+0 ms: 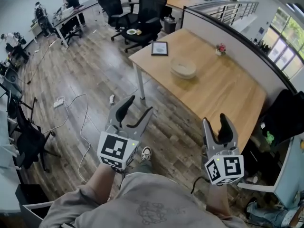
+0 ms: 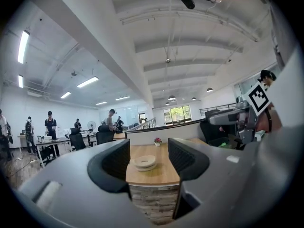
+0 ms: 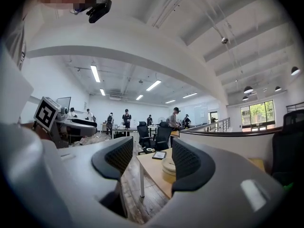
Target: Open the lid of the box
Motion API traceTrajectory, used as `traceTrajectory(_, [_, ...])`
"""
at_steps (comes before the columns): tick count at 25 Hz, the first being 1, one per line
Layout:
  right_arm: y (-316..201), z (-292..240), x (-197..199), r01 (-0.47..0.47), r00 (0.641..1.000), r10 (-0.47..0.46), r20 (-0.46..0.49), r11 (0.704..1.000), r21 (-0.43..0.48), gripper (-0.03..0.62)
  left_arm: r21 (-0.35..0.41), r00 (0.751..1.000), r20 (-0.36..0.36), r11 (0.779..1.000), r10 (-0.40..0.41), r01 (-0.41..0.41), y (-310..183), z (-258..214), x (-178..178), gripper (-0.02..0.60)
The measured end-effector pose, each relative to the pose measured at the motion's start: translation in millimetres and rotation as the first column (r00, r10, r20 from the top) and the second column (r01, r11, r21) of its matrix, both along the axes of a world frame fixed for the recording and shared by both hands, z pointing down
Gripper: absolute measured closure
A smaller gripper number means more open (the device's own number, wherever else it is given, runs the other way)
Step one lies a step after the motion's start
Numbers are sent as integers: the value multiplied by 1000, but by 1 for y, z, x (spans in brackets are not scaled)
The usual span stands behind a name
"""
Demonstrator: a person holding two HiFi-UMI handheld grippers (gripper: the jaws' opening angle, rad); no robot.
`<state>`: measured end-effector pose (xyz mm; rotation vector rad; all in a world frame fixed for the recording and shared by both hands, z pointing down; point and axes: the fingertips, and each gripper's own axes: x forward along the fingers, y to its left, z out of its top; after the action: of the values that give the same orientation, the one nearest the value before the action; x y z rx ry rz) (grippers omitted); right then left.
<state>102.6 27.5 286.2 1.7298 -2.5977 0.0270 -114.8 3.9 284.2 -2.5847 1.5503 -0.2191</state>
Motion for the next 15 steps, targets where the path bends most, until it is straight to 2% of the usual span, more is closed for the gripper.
traceTrajectory(7, [-91, 2, -40, -27, 999, 26, -18, 999, -34, 352, 2, 1000, 2, 1000, 30, -30, -93, -11, -44, 330])
traceTrajectory(15, [-164, -1, -79, -56, 998, 56, -14, 997, -47, 352, -20, 994, -8, 994, 111, -111, -179, -9, -76, 330])
